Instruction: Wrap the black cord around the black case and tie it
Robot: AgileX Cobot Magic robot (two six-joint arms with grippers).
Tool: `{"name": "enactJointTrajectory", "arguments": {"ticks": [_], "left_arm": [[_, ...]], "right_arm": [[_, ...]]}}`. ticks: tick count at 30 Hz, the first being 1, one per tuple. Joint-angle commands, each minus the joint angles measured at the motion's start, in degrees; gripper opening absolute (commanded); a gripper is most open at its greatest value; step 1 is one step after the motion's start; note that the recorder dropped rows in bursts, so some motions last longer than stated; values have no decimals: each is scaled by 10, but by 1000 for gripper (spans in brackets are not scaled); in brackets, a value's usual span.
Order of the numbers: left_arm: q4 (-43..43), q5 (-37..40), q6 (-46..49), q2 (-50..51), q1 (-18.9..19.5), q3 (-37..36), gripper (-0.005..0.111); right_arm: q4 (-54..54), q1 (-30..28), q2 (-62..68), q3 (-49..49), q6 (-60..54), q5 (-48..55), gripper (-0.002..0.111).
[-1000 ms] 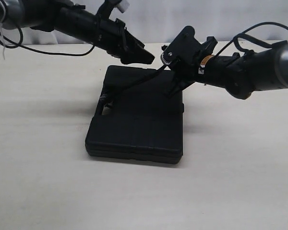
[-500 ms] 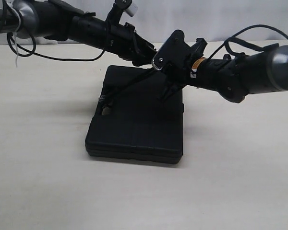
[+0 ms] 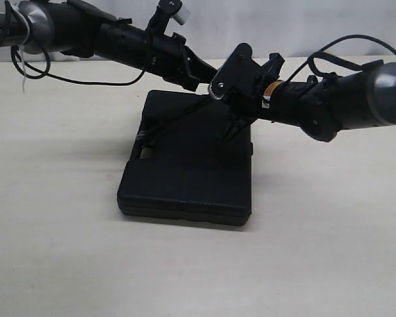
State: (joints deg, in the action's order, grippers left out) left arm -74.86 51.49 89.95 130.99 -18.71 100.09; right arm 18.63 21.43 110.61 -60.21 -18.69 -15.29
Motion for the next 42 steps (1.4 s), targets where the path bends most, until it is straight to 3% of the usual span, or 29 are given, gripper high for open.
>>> {"name": "enactJointTrajectory", "arguments": {"ticks": [1, 6, 13, 16, 20, 30, 37, 42], "left_arm": [[6, 20, 0, 0, 0, 1, 0], [9, 46, 12, 0, 0, 1, 2], [10, 49, 12, 0, 0, 1, 35], [59, 53, 12, 0, 0, 1, 43], [130, 51, 12, 0, 0, 1, 43], [139, 16, 11, 0, 0, 1, 42], [133, -1, -3, 0, 0, 1, 0], [126, -11, -3, 9, 0, 0, 0]], "right_arm": [[4, 0, -2, 1, -10, 0, 19], [2, 1, -2, 1, -10, -13, 22], [2, 1, -2, 1, -10, -19, 21], [2, 1, -2, 1, -10, -20, 20], [2, 1, -6, 1, -10, -20, 4], [2, 1, -8, 1, -10, -19, 4], [2, 1, -8, 1, 2, -29, 4], [2, 1, -8, 0, 36, -51, 5]]}}
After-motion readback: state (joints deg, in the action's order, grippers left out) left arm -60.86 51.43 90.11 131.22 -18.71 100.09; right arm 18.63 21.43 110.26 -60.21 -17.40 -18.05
